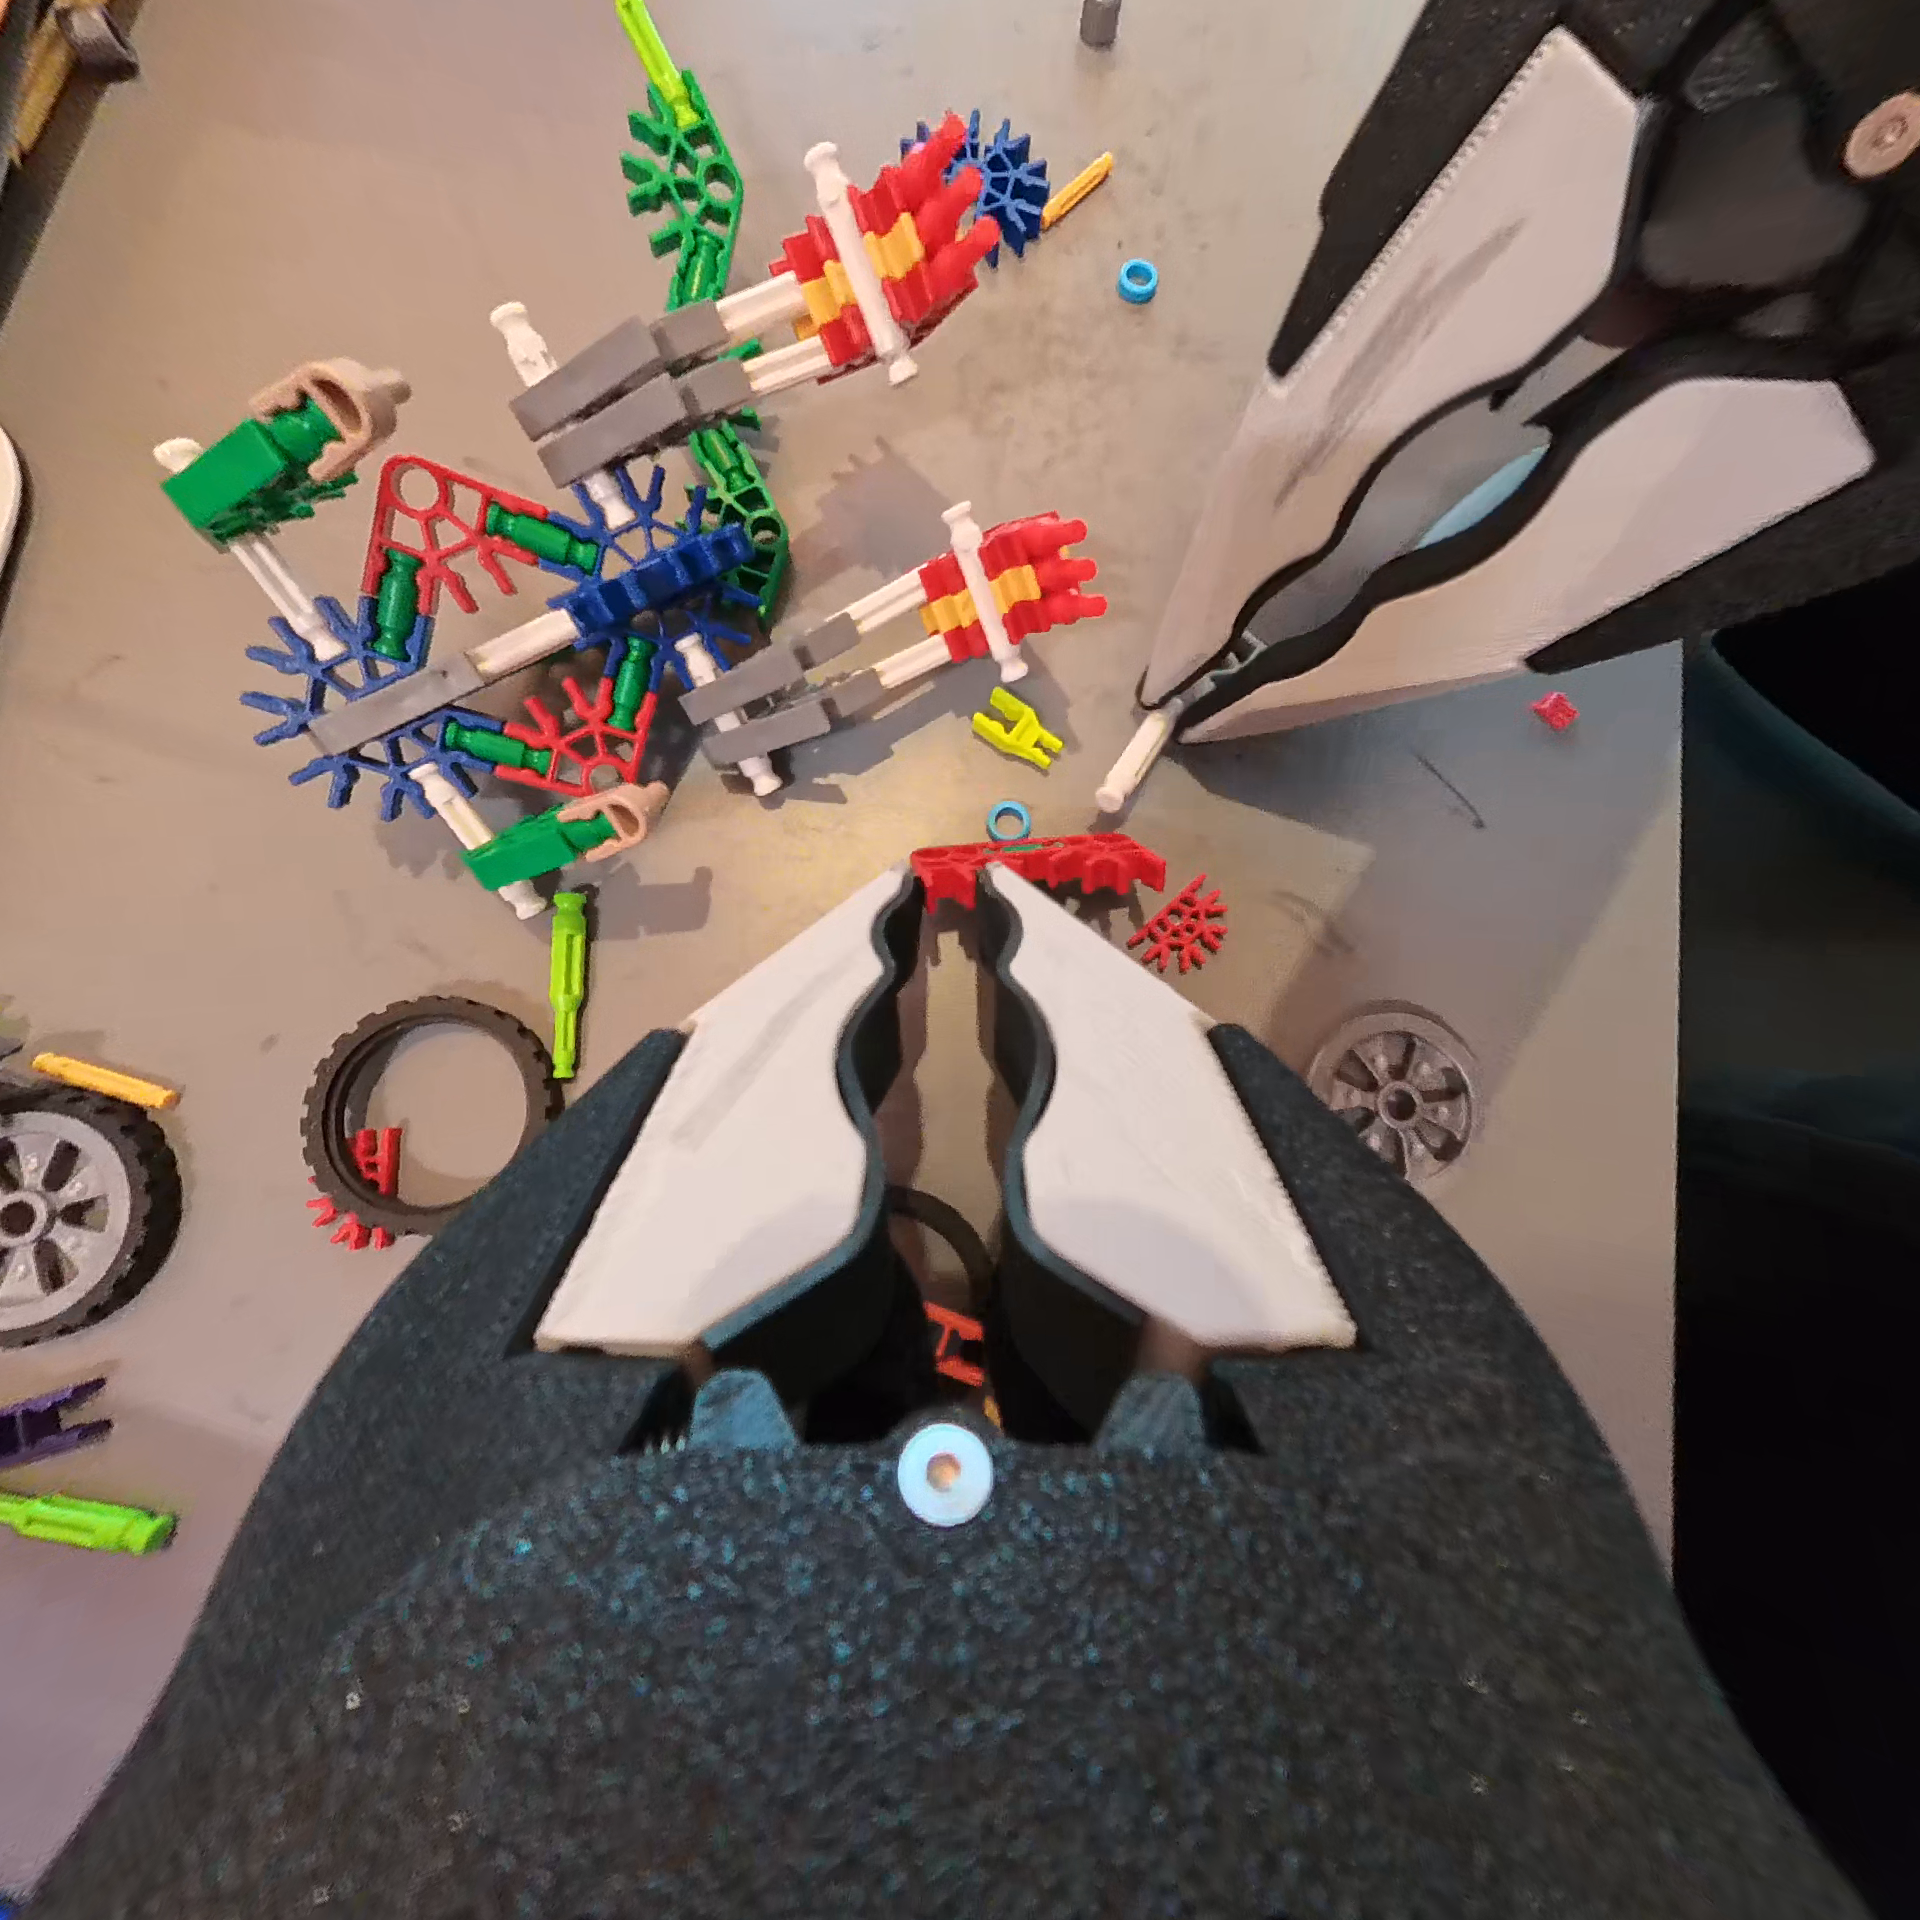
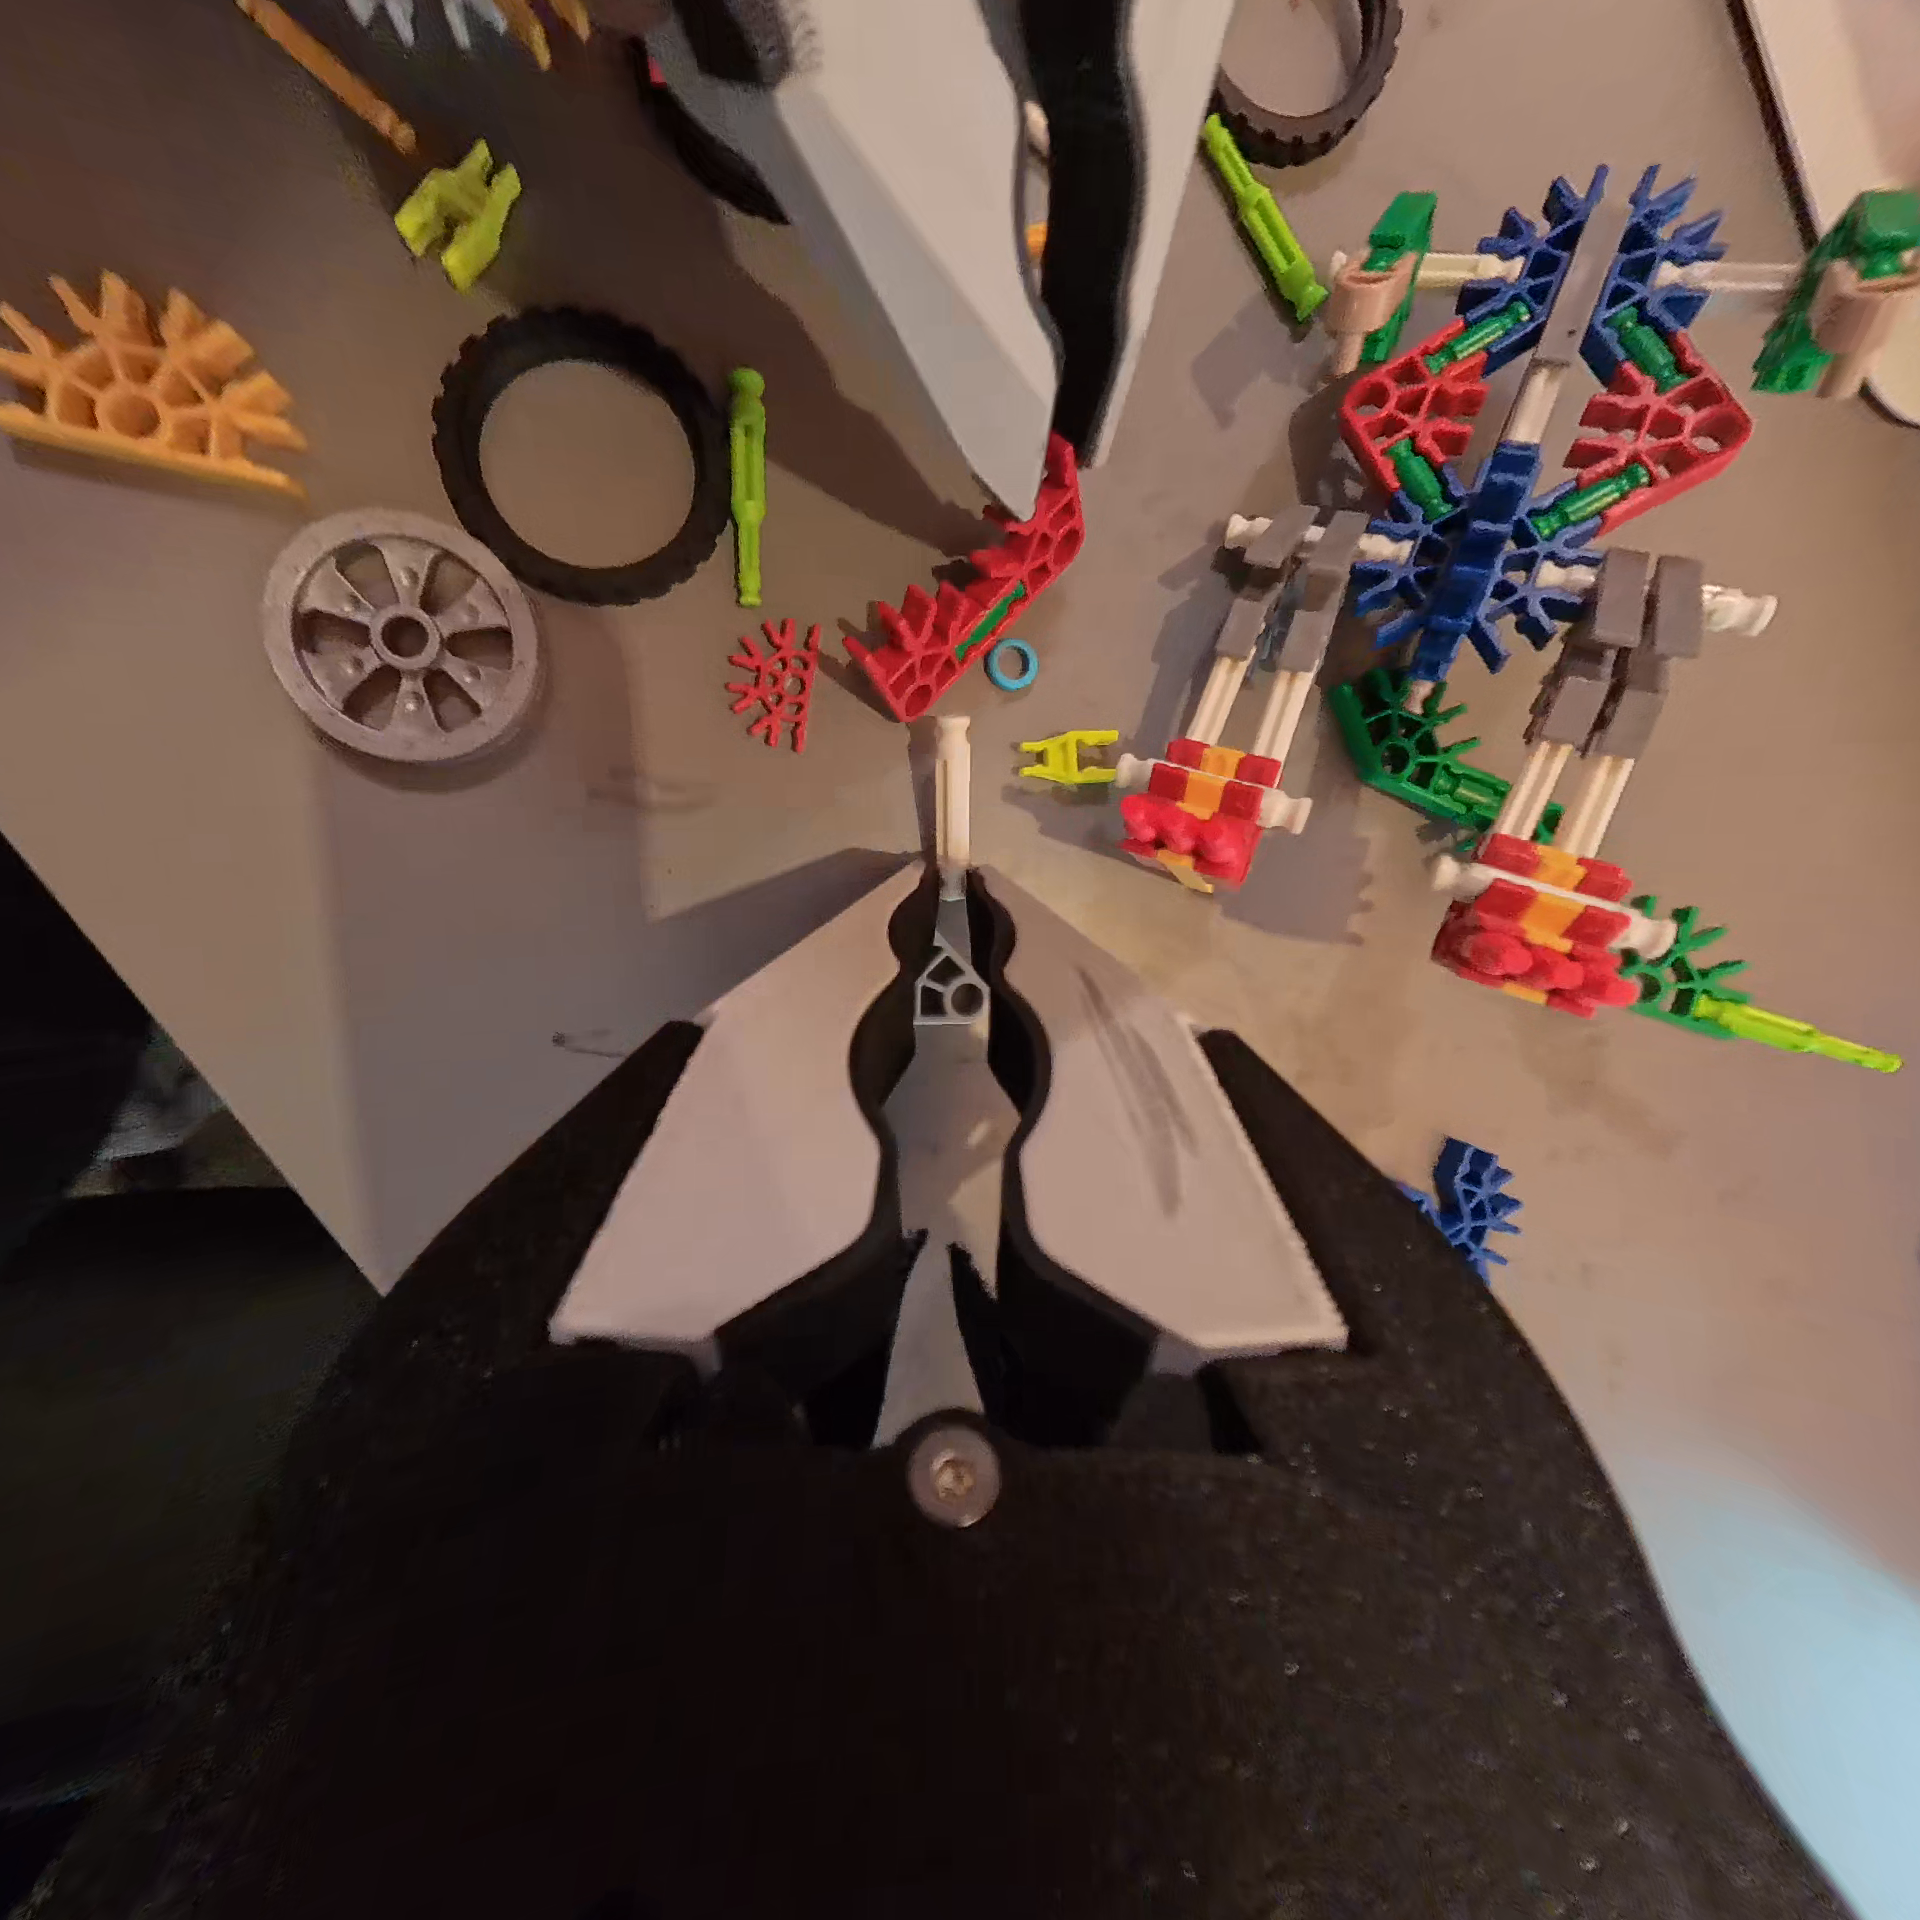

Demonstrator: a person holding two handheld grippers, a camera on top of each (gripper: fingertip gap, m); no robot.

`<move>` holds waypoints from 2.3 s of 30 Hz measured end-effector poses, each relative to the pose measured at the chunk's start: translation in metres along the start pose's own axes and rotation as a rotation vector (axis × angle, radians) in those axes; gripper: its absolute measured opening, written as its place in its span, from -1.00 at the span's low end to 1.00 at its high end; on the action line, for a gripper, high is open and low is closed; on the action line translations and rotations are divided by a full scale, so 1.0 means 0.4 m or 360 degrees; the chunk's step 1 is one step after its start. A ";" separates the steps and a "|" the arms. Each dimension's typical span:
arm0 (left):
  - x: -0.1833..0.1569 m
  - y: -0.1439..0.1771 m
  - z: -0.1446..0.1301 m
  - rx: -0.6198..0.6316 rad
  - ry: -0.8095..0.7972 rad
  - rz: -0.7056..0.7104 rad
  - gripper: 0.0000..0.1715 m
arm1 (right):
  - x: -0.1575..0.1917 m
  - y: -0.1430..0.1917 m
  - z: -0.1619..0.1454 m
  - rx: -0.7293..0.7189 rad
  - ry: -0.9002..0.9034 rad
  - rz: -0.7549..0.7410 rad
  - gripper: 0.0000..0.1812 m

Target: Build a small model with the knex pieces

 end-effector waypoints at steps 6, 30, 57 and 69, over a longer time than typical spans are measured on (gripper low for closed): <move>0.005 -0.013 -0.006 0.0064 0.0023 -0.0072 -0.91 | 0.003 -0.004 0.004 0.0003 0.0143 -0.0056 -0.94; 0.003 -0.014 0.011 0.0092 0.0021 -0.0137 -0.91 | 0.012 -0.001 0.019 0.0116 0.0369 -0.0160 -0.94; 0.001 -0.027 0.039 0.0147 0.0015 -0.0120 -0.91 | 0.028 -0.007 0.034 0.0168 0.0579 -0.0186 -0.94; 0.001 -0.013 0.037 0.0015 0.0076 -0.0138 -0.82 | 0.036 -0.015 0.049 0.0111 0.0490 -0.0126 -0.94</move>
Point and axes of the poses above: each gripper's, where its closed fingertips meet, y back along the fingers, z out of its top, x = y × z across the jaws, the point moved 4 cm from there along y, back along the fingers, and after that the axes turned 1 degree about z, right-handed, at the moved point
